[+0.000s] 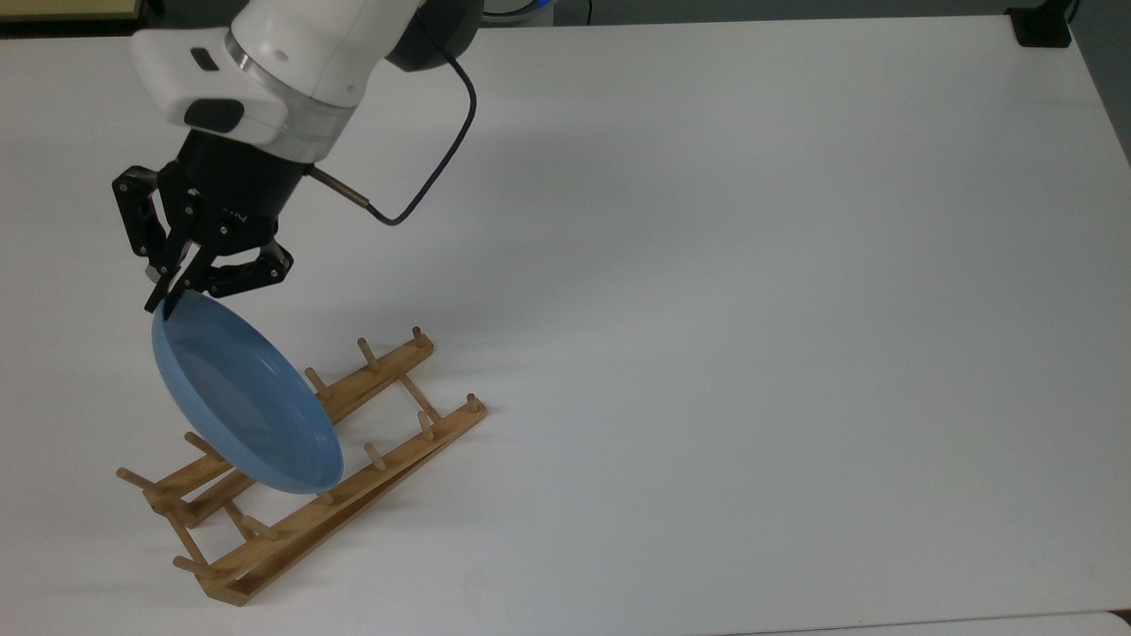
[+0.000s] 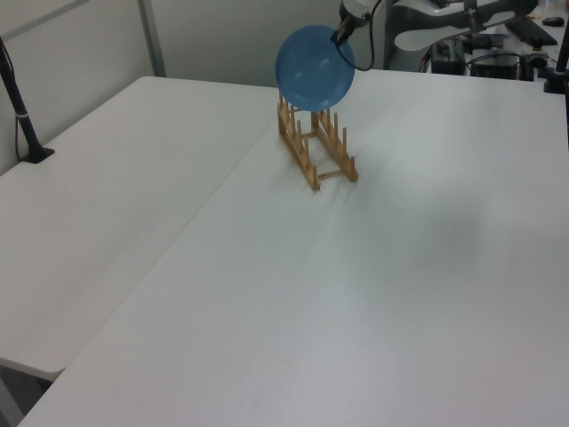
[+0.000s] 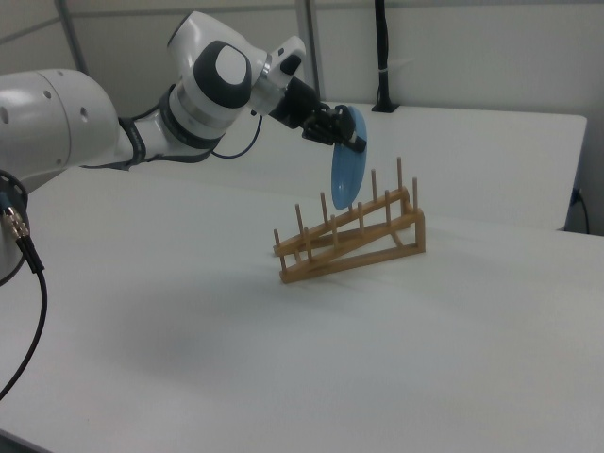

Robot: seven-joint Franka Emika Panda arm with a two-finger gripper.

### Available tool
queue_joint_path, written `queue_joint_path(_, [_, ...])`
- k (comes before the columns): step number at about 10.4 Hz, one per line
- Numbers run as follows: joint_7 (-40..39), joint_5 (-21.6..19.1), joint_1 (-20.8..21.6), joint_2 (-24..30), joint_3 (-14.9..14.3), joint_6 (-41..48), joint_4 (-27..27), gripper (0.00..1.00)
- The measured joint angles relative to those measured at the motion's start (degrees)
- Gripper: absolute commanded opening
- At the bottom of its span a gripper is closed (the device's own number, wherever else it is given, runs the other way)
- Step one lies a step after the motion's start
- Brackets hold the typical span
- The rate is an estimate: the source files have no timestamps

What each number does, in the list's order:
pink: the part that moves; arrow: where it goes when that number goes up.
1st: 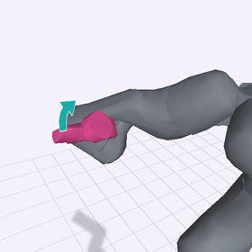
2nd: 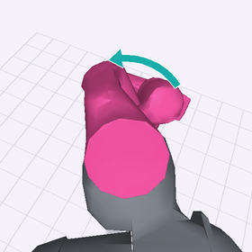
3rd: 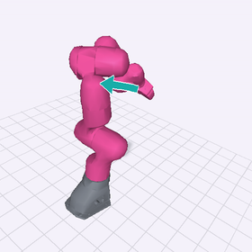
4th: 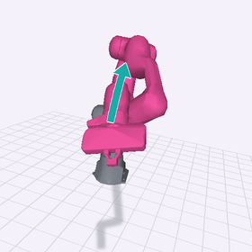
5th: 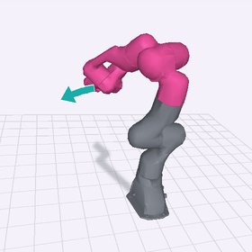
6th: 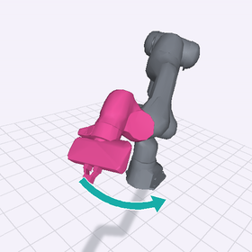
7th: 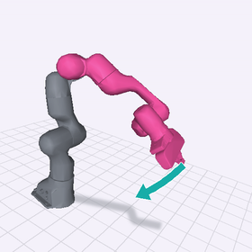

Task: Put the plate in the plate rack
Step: 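Lower the upright plate between the rack's pegs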

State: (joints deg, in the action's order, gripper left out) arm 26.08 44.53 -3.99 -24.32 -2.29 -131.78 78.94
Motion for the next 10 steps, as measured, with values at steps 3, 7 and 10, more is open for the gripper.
queue_joint_path(3, [0.1, 2.5, 0.0, -1.7, 0.0, -1.2, 0.0, 0.00])
queue_joint_path(7, [0.1, 3.6, 0.5, -3.5, 0.0, -2.8, 0.0, 0.10])
queue_joint_path(10, [0.1, 4.1, 0.6, -3.9, 0.3, -2.8, 0.0, 0.76])
